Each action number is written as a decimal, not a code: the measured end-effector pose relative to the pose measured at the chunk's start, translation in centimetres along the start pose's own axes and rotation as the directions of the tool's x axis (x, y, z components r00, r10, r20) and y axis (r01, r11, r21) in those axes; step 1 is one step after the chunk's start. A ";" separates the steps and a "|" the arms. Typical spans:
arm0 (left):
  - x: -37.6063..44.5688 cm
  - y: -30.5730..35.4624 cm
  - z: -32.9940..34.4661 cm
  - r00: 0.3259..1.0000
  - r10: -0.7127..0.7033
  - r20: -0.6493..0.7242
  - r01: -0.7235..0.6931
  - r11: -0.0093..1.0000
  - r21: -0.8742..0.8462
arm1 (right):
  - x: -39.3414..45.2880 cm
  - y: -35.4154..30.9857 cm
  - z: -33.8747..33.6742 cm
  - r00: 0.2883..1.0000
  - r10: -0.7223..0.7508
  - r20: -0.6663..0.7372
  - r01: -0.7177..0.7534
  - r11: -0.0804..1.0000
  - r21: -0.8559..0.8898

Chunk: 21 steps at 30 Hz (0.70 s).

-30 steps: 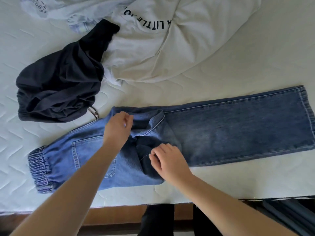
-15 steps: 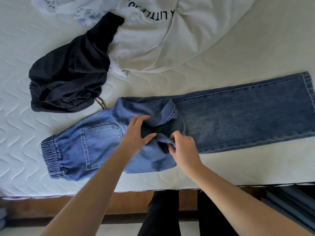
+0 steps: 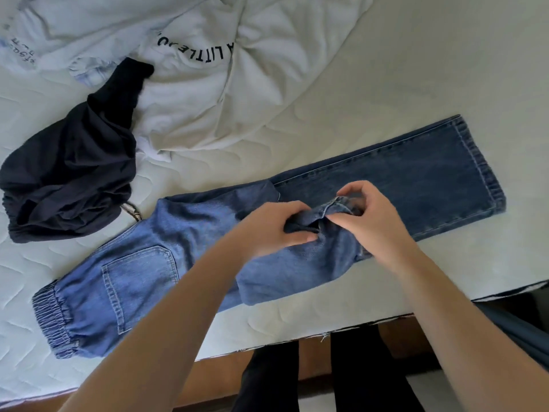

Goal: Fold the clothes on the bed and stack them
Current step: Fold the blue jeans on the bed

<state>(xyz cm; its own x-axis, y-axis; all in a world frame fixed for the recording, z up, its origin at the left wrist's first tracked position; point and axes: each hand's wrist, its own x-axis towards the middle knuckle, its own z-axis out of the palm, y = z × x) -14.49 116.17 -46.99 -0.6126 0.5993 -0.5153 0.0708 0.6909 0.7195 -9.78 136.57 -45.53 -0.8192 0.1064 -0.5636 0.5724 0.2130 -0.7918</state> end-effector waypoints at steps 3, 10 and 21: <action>2.2 1.7 0.0 1.000 -0.012 0.003 0.012 0.999 -0.052 | 0.6 0.9 -3.4 0.987 0.017 0.158 -0.021 1.000 0.024; 8.3 7.9 -0.5 0.986 -0.096 0.134 0.134 0.941 -0.310 | 0.9 6.4 -10.4 0.956 0.155 0.248 -0.092 0.964 -0.249; 20.0 18.1 -0.6 0.981 0.006 0.196 -0.002 1.000 -0.021 | -0.2 8.7 -22.4 0.978 0.091 -0.188 -0.041 0.966 0.255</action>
<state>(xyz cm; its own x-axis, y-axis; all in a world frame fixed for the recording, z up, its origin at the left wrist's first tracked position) -25.93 140.50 -44.00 -0.4462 0.6711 -0.5920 0.0558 0.6811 0.7300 -5.42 160.22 -47.06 -0.7558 0.3064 -0.5787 0.5954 -0.0463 -0.8021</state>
